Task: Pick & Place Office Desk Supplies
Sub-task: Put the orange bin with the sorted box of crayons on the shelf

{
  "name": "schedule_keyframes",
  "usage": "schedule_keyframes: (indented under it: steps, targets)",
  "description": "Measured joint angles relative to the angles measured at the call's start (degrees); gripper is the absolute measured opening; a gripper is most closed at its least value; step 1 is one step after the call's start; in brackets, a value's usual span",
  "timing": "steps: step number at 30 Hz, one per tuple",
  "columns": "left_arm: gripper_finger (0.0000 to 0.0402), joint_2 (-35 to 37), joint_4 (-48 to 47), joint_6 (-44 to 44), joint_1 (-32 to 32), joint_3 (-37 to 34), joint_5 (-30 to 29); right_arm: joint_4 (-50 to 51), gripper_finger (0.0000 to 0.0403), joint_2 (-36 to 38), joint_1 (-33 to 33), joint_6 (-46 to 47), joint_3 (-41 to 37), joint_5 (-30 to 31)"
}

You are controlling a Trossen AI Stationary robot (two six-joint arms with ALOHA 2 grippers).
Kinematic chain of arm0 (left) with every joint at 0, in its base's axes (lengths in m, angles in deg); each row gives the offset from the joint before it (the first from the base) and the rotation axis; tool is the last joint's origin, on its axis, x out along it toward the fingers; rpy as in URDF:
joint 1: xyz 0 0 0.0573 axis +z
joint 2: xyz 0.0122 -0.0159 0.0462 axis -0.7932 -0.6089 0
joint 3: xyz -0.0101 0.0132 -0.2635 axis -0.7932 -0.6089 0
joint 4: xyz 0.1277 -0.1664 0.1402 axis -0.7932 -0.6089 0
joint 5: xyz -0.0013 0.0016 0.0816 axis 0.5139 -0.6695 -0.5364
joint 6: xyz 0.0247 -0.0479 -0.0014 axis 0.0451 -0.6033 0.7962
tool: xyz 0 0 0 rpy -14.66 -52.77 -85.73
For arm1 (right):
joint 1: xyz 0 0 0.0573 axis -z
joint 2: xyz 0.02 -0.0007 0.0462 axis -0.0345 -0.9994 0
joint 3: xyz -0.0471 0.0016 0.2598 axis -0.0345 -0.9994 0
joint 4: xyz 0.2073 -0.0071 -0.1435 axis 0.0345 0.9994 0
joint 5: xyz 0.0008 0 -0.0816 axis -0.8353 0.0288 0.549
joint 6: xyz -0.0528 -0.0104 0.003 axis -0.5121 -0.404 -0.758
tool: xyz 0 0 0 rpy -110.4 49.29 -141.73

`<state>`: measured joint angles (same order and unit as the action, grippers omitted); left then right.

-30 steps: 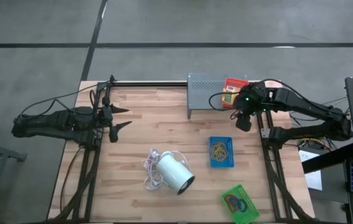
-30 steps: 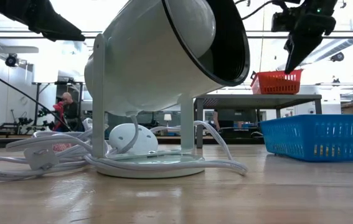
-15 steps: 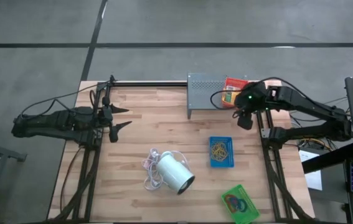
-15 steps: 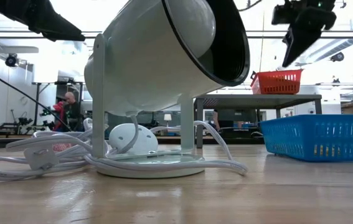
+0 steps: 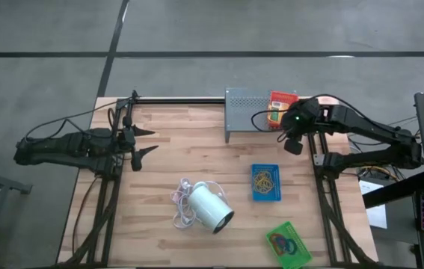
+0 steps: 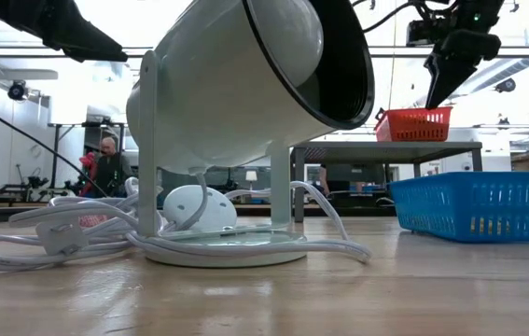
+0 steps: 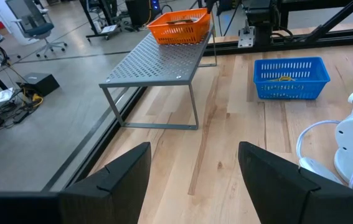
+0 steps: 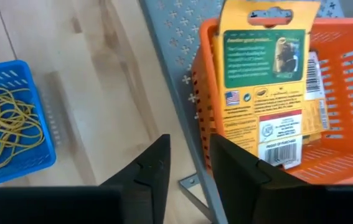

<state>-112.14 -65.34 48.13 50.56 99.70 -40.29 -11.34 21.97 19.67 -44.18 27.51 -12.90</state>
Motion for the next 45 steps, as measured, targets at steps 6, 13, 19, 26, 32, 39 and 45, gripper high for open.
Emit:
schedule_keyframes:
  steps: [6,13,19,26,32,39,45]
  targets:
    - [0.0244,-0.01,0.0,0.0,0.01,0.0,0.0,0.55,0.0088,0.51,-0.02,-0.46,3.02,0.03]
    - [0.0244,-0.01,-0.01,0.0,-0.01,0.01,0.0,1.97,0.0084,0.3,0.0,-3.75,5.4,0.16]
    - [0.0244,0.0,-0.01,0.0,0.01,0.0,0.0,0.65,0.0089,-1.6,0.15,-7.7,3.5,1.97]
    - [0.0244,0.01,0.0,0.0,0.01,0.0,0.0,0.36,0.0083,-3.87,0.17,-9.86,3.28,6.93]
    - [0.0244,0.0,0.0,0.0,0.0,0.0,0.0,0.39,0.0082,-3.9,0.17,-9.42,3.07,4.73]
    - [0.0244,0.01,0.0,0.0,0.01,0.0,0.0,0.4,0.0082,-4.23,1.32,-9.4,2.39,3.87]
    - [0.0244,0.0,-0.01,0.0,0.0,0.0,-0.01,0.59,0.0082,-4.89,2.78,-10.06,1.04,3.3]
